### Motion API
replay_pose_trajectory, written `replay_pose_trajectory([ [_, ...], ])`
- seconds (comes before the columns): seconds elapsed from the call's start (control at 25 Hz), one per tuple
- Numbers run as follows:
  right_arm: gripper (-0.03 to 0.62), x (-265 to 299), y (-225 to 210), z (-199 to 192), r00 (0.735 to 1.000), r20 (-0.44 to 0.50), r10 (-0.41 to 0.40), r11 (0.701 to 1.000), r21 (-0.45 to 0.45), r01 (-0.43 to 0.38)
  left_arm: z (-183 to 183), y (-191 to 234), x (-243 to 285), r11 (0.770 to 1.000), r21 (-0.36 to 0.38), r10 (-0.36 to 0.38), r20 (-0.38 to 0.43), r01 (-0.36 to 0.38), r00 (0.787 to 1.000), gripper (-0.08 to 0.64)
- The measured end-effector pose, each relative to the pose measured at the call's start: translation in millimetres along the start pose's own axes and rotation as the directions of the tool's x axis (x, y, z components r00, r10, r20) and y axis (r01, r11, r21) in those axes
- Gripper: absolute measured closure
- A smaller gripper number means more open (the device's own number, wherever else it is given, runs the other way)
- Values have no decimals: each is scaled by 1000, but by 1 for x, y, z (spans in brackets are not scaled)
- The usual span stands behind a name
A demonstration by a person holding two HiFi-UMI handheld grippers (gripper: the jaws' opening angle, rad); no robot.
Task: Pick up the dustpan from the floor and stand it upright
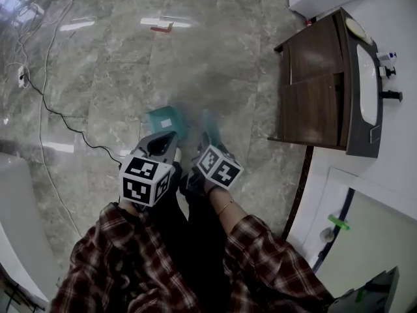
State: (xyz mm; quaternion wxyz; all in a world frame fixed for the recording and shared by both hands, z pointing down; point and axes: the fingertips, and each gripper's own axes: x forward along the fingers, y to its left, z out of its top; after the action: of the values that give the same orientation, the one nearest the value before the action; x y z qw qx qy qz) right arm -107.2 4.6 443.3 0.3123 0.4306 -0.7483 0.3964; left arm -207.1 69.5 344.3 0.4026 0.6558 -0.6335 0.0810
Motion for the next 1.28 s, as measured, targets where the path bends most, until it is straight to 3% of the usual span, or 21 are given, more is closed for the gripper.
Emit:
replay_pose_trajectory([
  [0.44, 416, -20, -7, -27, 993, -117, 11, 1000, 28, -8, 6, -33, -14, 998, 61, -33, -10, 33, 999, 560],
  [0.68, 416, -40, 1, -25, 991, -121, 56, 998, -22, -59, 4, -53, -17, 996, 69, -59, -17, 60, 998, 560],
  [1.28, 416, -72, -18, -52, 988, -144, 57, 997, 50, -51, 18, -82, -42, 988, 130, -90, 13, 87, 996, 558],
])
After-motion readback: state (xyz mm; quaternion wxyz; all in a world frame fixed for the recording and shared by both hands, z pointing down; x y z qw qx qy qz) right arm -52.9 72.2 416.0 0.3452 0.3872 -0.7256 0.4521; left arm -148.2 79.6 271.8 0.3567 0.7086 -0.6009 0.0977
